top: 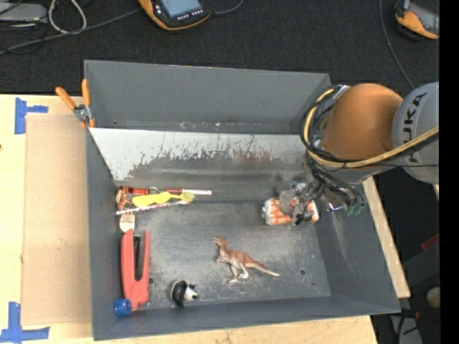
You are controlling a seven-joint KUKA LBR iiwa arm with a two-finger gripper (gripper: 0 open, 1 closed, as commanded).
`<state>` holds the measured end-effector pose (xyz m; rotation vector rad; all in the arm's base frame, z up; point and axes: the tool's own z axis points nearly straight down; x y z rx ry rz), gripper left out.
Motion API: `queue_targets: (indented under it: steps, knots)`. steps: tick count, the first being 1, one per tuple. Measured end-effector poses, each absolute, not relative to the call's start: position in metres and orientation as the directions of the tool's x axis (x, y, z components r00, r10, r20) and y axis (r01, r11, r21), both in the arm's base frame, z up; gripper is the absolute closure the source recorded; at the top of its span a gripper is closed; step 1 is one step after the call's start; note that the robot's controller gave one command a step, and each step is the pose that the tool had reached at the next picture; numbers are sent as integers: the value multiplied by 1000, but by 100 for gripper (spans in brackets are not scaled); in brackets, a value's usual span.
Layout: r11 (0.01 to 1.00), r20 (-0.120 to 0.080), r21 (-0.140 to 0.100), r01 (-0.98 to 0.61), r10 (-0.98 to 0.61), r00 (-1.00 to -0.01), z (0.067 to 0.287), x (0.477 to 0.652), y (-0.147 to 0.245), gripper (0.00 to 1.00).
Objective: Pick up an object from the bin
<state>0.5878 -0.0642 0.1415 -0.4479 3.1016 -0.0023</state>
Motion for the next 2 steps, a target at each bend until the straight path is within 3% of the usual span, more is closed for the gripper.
queue_targets:
  steps: [1,2]
  knots:
    - [872,-9,-2,-489,-489,-872,86,608,-57,100]
    - [885,-3,2,-465,-465,-885,144,606,-64,100]
